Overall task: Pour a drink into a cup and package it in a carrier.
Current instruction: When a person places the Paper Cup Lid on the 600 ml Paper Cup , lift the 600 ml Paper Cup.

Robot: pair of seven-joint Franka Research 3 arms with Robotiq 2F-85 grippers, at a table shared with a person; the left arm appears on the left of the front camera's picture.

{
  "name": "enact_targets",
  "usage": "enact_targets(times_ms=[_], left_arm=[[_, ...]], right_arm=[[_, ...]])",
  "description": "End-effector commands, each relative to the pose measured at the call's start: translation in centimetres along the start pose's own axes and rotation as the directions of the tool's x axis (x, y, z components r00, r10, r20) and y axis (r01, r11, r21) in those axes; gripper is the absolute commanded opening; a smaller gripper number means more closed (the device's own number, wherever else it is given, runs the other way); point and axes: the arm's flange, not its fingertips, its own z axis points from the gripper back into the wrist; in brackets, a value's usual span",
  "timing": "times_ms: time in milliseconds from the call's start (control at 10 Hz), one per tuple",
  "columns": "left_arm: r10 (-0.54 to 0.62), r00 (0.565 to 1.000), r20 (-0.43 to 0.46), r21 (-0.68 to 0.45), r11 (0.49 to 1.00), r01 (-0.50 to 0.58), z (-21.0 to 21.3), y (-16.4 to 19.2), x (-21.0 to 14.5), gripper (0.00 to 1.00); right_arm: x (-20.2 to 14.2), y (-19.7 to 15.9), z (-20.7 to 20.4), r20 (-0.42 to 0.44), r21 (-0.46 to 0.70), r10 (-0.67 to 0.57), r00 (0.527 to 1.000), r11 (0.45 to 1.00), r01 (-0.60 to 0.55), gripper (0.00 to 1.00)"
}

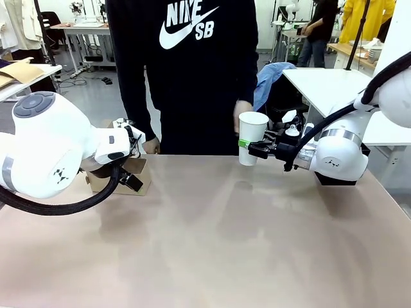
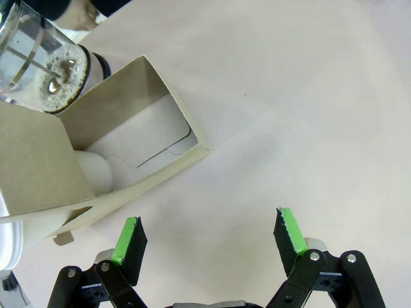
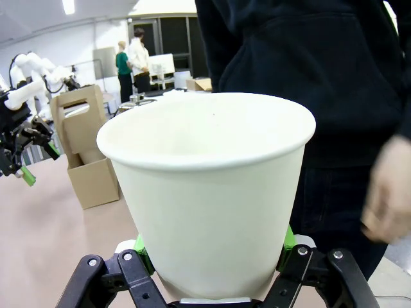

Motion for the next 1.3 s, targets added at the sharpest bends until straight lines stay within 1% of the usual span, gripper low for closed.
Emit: enact_targets(times_ms=[0,1200], left_arm=[[0.001,1.0,0.001,-0.002,1.0,-0.001,0.03,0.04,-0.02,1.0],[0.001,1.0,0.001,-0.002,1.0,-0.001,0.03,0.04,-0.02,1.0]], right_arm=[[0.21,0.14,-0.27,0.006,-0.009,-0.006,1.0,1.0,0.006,0.81],[0.21,0.14,-0.27,0.006,-0.009,-0.006,1.0,1.0,0.006,0.81]])
